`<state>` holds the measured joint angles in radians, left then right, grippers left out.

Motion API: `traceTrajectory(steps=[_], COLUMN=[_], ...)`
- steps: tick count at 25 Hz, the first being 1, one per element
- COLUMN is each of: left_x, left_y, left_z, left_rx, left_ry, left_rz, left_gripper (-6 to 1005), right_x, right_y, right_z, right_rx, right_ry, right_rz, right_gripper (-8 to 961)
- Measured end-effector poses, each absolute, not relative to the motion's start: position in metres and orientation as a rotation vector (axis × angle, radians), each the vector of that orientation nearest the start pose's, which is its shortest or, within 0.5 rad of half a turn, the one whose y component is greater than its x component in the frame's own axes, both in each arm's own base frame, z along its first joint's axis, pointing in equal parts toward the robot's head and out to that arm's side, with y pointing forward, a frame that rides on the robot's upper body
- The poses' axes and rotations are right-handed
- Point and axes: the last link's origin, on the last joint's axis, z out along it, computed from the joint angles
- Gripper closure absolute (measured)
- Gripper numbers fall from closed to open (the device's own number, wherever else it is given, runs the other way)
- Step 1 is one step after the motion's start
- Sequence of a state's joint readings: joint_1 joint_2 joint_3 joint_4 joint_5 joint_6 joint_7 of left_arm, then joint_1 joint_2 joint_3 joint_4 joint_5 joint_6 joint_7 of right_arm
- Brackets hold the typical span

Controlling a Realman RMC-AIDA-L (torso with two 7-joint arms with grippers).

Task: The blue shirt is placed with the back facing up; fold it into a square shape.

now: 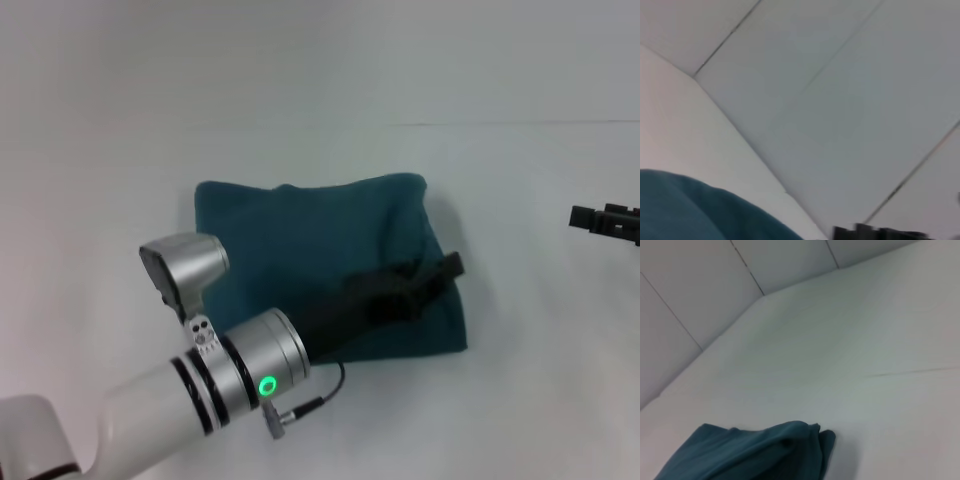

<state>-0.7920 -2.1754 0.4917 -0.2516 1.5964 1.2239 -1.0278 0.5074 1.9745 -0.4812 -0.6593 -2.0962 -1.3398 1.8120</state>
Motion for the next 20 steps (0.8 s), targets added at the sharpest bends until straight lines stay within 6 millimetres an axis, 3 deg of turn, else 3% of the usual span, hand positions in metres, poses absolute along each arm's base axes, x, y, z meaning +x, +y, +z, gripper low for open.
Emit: traceTrajectory(steps=[3, 9, 15, 18, 20], left_x=[-0.174, -0.177, -0.193, -0.204, -0.212], left_y=[0.296, 0.282, 0.290, 0.296, 0.300], left_z=[-0.142, -0.102, -0.086, -0.079, -0.073], left_rx=[-2.413, -2.416, -2.364, -2.363, -2.370], left_ry=[-1.176, -0.968, -0.890, -0.842, -0.800], left_rz=[-1.354, -1.641, -1.600, -1.523, -1.467], left_gripper=[685, 539, 298, 108, 108], right_x=[0.328, 0.324, 0.316, 0.310, 0.304], right_y=[0.359, 0.366, 0.372, 0.377, 0.380], right_z=[0.068, 0.063, 0.055, 0.049, 0.045], right_rx=[-2.208, -2.197, -2.204, -2.204, -2.211], right_ry=[1.246, 1.311, 1.380, 1.450, 1.489], right_rz=[0.605, 0.579, 0.582, 0.578, 0.581], right_gripper=[123, 118, 117, 118, 118])
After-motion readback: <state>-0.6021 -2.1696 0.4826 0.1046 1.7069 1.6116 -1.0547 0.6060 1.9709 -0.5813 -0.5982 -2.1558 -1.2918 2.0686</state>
